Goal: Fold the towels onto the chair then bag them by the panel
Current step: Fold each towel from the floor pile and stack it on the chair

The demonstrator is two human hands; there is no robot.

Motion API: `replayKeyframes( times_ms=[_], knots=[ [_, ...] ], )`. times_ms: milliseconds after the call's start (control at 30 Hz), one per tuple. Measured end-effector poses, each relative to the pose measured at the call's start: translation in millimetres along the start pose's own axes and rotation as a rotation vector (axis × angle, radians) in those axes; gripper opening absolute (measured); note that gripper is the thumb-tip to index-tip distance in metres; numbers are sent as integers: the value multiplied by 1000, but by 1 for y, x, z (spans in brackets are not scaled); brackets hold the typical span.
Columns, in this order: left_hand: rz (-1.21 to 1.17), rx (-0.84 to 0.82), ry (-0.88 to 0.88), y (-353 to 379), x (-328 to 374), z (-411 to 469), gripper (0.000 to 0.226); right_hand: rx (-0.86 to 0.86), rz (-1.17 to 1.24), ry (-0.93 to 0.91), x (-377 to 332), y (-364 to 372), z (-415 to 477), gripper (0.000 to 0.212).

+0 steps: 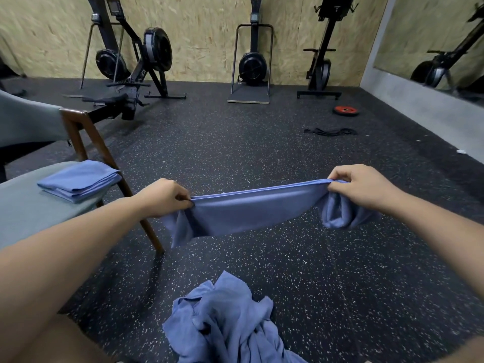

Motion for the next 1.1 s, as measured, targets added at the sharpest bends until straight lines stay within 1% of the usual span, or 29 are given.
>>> replayKeyframes(
  times_ms=[133,367,567,733,767,800,900,933,1000,1100],
  knots=[
    [-32,-47,-36,7,-11,2,16,-29,-12,55,21,11,3,11],
    [-68,-62,-59,11,-11,3,9,-56,-16,156,54,22,8,14],
    [-25,-65,-65,12,-15,3,9,-69,-20,158,67,25,10,16],
    [-54,-68,-97,13,-24,1,30,-86,-18,162,72,28,11,15],
    [-56,-68,-101,14,-27,1,31,-92,-21,161,73,30,11,15],
    [-59,-71,-106,14,-29,0,29,-99,-29,160,74,32,11,15],
    [-45,-79,-99,13,-32,-2,9,-116,-48,167,77,37,13,14],
    [-40,-89,-99,13,-33,-3,6,-125,-51,171,78,39,14,13],
    [-40,-103,-105,14,-34,-5,12,-145,-51,174,82,41,15,13],
    [-66,-89,-114,13,-35,-7,12,-150,-58,176,86,45,17,14]
  ],
)
Point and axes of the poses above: each hand's wrist, its own z-axis towards the middle knuckle, its own y-axis out of the palm, x = y × z, the point moved 8 cm from there along z, towards the middle knuckle, and after that the axes turned 7 degrees about -x, right-handed, at the moved point
